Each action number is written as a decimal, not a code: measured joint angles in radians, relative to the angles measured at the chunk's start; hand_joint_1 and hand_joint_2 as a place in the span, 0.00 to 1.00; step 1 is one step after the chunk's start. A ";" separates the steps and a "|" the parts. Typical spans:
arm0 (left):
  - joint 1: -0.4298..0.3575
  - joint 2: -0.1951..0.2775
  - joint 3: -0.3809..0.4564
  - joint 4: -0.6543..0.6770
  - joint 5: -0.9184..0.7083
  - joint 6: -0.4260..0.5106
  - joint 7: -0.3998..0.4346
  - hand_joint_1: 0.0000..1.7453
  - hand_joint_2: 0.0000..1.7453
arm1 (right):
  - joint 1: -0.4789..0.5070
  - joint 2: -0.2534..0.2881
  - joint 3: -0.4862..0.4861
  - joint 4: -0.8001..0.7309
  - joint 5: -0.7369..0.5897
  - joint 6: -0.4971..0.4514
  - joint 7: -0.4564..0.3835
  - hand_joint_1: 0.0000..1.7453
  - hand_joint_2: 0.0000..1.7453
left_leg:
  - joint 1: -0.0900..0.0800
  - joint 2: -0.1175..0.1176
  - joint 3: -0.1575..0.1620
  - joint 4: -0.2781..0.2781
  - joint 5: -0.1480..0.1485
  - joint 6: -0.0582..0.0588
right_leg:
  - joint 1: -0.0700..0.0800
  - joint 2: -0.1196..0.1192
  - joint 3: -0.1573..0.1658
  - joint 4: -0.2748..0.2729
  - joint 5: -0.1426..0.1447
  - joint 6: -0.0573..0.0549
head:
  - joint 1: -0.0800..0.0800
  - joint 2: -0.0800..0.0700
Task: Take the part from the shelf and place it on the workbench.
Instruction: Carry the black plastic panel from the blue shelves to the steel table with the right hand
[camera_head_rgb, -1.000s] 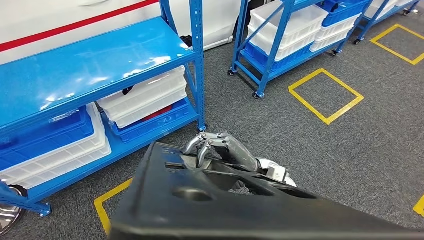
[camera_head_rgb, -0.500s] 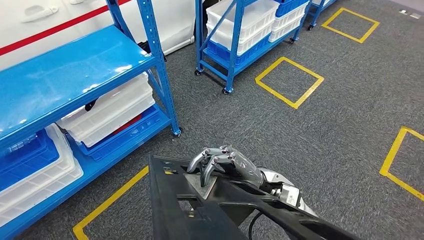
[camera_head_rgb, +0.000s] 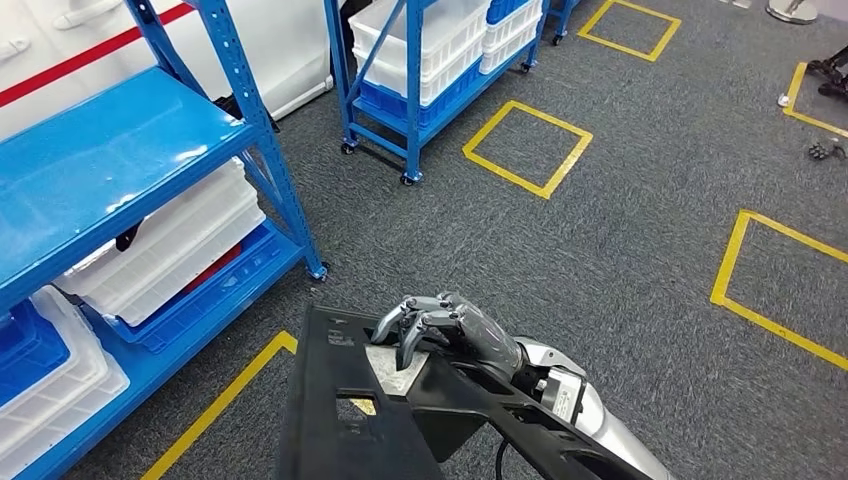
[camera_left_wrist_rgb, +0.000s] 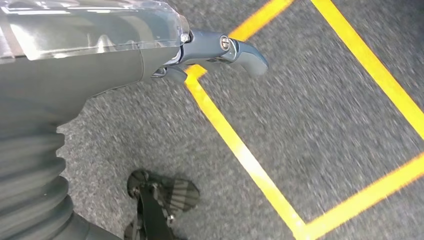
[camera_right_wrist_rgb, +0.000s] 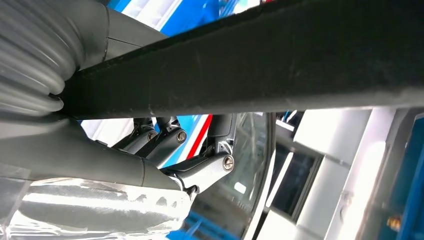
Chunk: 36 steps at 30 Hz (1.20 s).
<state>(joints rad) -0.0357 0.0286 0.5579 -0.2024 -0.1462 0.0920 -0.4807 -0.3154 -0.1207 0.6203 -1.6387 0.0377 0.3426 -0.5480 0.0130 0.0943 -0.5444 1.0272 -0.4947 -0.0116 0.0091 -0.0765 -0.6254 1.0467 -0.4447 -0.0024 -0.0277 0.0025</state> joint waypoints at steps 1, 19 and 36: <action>-0.001 0.001 0.000 0.000 0.000 -0.008 -0.003 0.00 1.00 | 0.000 0.003 0.001 0.001 0.004 -0.004 0.006 1.00 1.00 | 0.000 0.010 0.003 -0.003 -0.001 -0.005 | 0.000 0.014 -0.002 -0.002 0.002 -0.005 | 0.000 0.000; -0.001 0.016 0.006 -0.001 -0.044 0.000 0.090 0.00 1.00 | -0.014 0.016 0.018 0.048 0.023 -0.046 0.017 1.00 1.00 | 0.008 -0.114 -0.030 0.012 0.023 0.015 | -0.010 0.161 -0.021 0.033 -0.011 0.006 | 0.003 0.000; 0.006 0.036 0.019 -0.001 -0.073 -0.002 0.168 0.00 1.00 | 0.006 0.022 0.019 -0.008 -0.012 -0.061 -0.015 1.00 1.00 | 0.005 -0.060 -0.042 0.102 -0.063 -0.012 | -0.001 0.061 0.019 -0.034 0.012 -0.037 | 0.008 0.000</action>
<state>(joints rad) -0.0297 0.0647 0.5766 -0.2029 -0.2190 0.0898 -0.3128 -0.3095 -0.0988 0.6390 -1.6463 0.0254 0.2812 -0.5630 0.0179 0.0346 -0.5869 1.1293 -0.5578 -0.0239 0.0082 -0.0155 -0.6067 1.0126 -0.4326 -0.0395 -0.0199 0.0027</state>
